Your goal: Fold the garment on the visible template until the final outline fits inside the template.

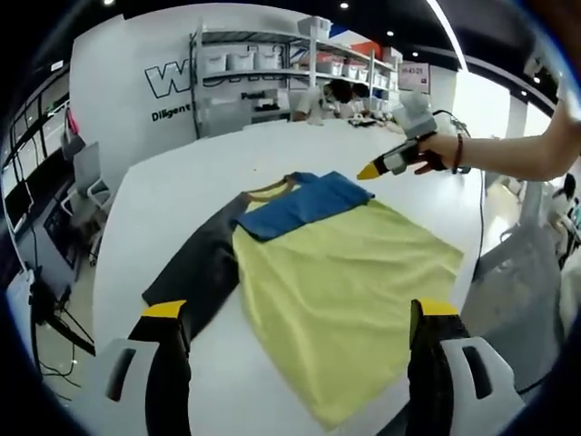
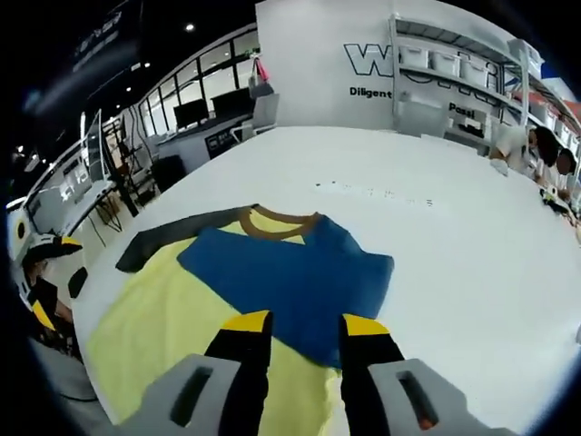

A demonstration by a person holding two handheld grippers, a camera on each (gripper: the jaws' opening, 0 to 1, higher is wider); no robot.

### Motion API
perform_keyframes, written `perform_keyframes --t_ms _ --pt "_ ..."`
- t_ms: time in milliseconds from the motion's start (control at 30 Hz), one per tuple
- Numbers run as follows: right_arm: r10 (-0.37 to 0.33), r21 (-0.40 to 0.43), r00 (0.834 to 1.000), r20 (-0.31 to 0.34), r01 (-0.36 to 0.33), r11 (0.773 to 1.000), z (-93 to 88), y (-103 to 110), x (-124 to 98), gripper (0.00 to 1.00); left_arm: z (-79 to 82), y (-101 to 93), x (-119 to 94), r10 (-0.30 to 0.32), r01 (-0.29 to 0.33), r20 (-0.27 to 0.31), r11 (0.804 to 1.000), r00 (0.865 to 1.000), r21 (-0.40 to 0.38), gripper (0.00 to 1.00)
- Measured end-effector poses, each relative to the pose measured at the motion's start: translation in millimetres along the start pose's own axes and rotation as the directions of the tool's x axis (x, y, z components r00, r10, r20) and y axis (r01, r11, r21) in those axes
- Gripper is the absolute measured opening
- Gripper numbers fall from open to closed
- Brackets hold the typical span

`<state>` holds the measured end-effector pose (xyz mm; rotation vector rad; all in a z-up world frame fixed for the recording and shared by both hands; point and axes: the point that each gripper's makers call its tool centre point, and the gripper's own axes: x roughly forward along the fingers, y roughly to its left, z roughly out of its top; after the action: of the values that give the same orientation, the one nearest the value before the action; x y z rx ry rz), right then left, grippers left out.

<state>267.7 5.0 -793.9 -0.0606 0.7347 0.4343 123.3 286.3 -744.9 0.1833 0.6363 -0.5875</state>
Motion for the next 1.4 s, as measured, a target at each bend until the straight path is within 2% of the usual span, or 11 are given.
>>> perform_keyframes --t_ms 200,333,400,467,733,900,1000,1267,1333,1400 --pt "-0.044 -0.009 0.998 -0.053 0.044 0.999 -27.1 -21.3 -1.9 0.21 -2.4 -0.6 0.3 -0.003 0.003 -0.006 1.0 1.0 -0.006 0.99" --pt "-0.092 -0.008 0.994 -0.051 0.092 0.996 -37.8 -39.4 -1.9 0.09 -5.0 -2.5 1.5 -0.01 0.01 -0.018 1.0 1.0 -0.005 0.99" --pt "-0.095 0.006 0.995 -0.04 0.095 0.995 -38.5 -43.1 -1.9 0.07 -5.3 -4.5 2.7 -0.016 0.016 -0.022 1.0 1.0 -0.002 0.99" --pt "-0.084 0.052 0.996 -0.034 0.086 0.995 -38.2 -43.2 -0.9 0.08 -4.6 -5.7 3.5 -0.019 0.019 -0.022 1.0 1.0 -0.002 0.99" --pt "-0.023 0.128 0.998 -0.061 0.031 0.991 -41.4 -40.6 9.9 0.1 -0.6 -4.3 3.6 -0.019 0.019 -0.014 1.0 1.0 0.0 0.98" --pt "-0.012 0.174 0.997 -0.072 0.024 0.984 -46.6 -40.0 15.4 0.07 -3.5 -2.4 0.5 -0.01 0.01 -0.018 1.0 1.0 -0.005 0.97" --pt "-0.011 0.189 0.998 -0.063 0.023 0.982 -45.7 -39.4 15.9 0.0 -4.9 -1.5 -1.6 -0.004 0.004 -0.022 1.0 1.0 -0.004 0.97" --pt "-0.06 0.185 0.995 -0.074 0.072 0.98 -48.6 -37.5 8.0 0.0 -5.5 2.0 -3.4 0.011 -0.011 -0.021 1.0 1.0 -0.005 0.96" --pt "-0.084 0.217 0.993 -0.087 0.101 0.971 -50.5 -39.6 5.6 0.0 -4.6 1.3 -3.4 0.01 -0.01 -0.019 1.0 1.0 -0.002 0.96" --pt "-0.091 0.182 0.992 -0.083 0.104 0.978 -48.8 -37.5 5.0 0.0 -3.9 0.1 -3.5 0.006 -0.007 -0.017 1.0 1.0 -0.002 0.96"
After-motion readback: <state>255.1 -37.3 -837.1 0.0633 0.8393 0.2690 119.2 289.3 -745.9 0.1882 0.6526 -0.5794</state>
